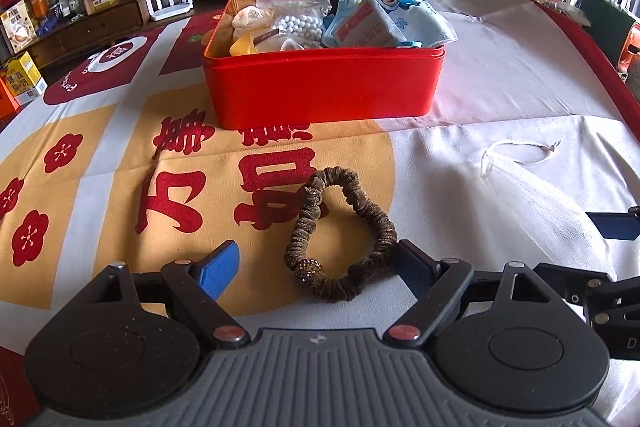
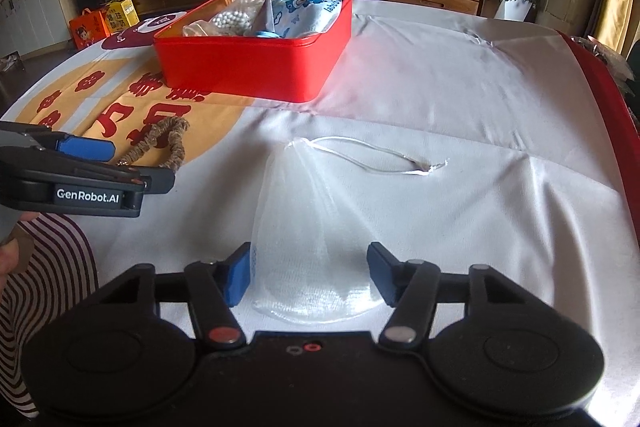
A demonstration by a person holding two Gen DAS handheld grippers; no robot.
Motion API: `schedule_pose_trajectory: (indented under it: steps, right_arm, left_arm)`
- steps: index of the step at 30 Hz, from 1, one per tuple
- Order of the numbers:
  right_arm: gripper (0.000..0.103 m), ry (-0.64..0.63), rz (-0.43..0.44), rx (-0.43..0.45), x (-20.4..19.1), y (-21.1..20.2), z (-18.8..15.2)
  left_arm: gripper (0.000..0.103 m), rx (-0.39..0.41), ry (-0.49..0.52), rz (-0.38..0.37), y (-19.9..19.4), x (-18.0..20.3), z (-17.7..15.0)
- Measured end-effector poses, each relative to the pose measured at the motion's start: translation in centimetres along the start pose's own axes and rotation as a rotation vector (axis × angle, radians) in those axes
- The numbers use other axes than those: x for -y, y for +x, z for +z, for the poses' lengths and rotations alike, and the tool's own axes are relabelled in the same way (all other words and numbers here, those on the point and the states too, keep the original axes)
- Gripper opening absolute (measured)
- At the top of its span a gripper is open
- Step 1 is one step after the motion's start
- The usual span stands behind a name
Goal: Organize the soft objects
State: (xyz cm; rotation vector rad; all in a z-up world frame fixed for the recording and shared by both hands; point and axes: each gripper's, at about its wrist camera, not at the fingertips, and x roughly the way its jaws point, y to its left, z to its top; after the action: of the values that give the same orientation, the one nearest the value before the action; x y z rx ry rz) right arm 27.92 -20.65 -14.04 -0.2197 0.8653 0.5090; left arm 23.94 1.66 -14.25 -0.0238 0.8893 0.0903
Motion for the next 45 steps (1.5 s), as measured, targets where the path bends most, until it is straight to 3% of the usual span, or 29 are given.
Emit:
schedule_pose_trajectory:
  steps: [8,11,17,24,45]
  right_arm:
    - [0.041,-0.002,0.001,0.004,-0.4,-0.4,0.0]
    - [0.034,0.0,0.0,0.01,-0.6,-0.8,-0.2]
    - [0.021,0.026,-0.016,0.032,-0.8,-1.8,-0.2]
    - [0.011,0.062,-0.023,0.05,-1.0,-3.4,-0.3]
    - [0.009,0.056,0.044,0.136,-5.1,-9.7,0.7]
  left_arm:
    - [0.048,0.016,0.019,-0.014,-0.8,0.5,-0.1]
    - [0.038,0.018,0.008,-0.023,-1.1,0.3,-0.1]
    - [0.029,0.007,-0.007,-0.018,-1.6,-0.1,-0.4]
    - [0.026,0.001,-0.029,-0.014,-2.6,-0.5,-0.8]
    - [0.026,0.065,-0.048,-0.079,-9.8,-1.4,-1.3]
